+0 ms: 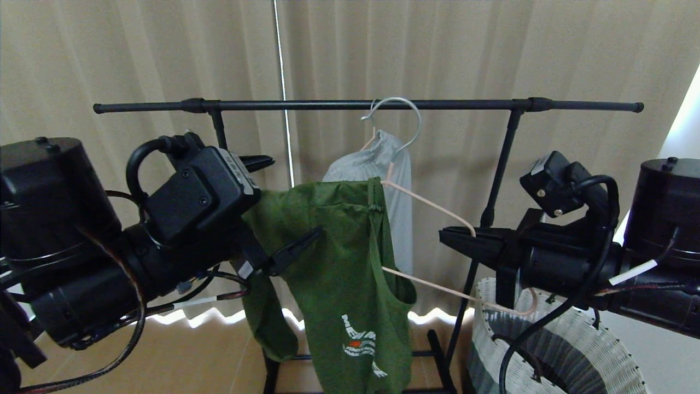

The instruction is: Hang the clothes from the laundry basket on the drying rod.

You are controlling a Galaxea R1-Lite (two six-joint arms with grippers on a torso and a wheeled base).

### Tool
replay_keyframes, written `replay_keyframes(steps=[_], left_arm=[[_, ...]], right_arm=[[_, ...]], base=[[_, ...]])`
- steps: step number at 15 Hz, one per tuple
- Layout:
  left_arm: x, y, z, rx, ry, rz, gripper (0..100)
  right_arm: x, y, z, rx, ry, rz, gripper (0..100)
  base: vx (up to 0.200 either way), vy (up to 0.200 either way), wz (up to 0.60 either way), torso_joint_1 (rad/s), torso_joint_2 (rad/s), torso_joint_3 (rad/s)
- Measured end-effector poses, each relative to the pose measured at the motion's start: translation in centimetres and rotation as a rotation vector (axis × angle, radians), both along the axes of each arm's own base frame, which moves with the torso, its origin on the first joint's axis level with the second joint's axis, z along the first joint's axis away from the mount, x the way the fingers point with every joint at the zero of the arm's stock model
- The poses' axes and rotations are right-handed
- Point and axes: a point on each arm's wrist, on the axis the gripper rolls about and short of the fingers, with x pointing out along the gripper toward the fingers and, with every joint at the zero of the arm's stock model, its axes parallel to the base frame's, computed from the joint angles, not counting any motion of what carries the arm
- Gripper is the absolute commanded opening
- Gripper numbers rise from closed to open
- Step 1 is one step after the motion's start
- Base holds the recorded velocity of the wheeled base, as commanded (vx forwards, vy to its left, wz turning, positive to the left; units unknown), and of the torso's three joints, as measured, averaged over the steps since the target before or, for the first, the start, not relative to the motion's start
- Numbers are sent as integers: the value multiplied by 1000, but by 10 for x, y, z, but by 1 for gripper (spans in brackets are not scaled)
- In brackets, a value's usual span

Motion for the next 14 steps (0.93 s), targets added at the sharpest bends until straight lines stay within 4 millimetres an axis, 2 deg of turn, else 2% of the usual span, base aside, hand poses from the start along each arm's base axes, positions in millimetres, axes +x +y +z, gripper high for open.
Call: replay_keyframes(steps=[4, 9, 10, 14], left_arm=[[16, -11, -5, 2, 4, -1, 100], [20, -14, -13, 21, 32, -3, 100], [20, -14, -14, 22, 32, -3, 0], [20, -14, -14, 22, 33, -3, 0]], right_arm=[[-7, -2, -10, -39, 0, 83, 0], [-9, -1, -7, -8, -33, 132, 0], [-10, 0, -7, -1, -42, 143, 0], [-12, 0, -8, 2, -48, 151, 0]], base=[[0, 0, 0, 0, 0, 0], [0, 0, 0, 0, 0, 0], [0, 0, 0, 0, 0, 0], [0, 0, 0, 0, 0, 0]])
